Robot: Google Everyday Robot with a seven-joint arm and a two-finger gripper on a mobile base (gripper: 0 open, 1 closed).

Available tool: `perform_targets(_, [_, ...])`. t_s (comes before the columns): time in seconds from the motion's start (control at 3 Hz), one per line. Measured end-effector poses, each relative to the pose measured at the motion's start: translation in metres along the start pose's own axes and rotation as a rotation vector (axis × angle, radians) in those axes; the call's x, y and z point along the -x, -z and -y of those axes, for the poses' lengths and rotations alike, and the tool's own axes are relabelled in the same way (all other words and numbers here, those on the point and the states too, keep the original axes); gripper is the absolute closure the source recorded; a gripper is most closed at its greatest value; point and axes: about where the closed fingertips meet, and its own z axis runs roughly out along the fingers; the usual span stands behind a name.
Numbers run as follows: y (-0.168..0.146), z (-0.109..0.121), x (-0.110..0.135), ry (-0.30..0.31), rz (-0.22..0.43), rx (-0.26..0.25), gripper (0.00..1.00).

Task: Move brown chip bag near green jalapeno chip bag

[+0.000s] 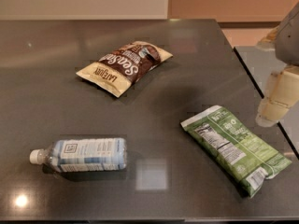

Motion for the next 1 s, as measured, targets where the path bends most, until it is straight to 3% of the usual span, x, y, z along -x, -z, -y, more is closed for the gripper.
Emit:
perform_targets(0.33, [0.001,0.001,0.001,0.003,0.002,-0.002,0.00])
perform_targets(1.0, [-0.023,0.052,0.036,0.063,0.057,-0.060,0.00])
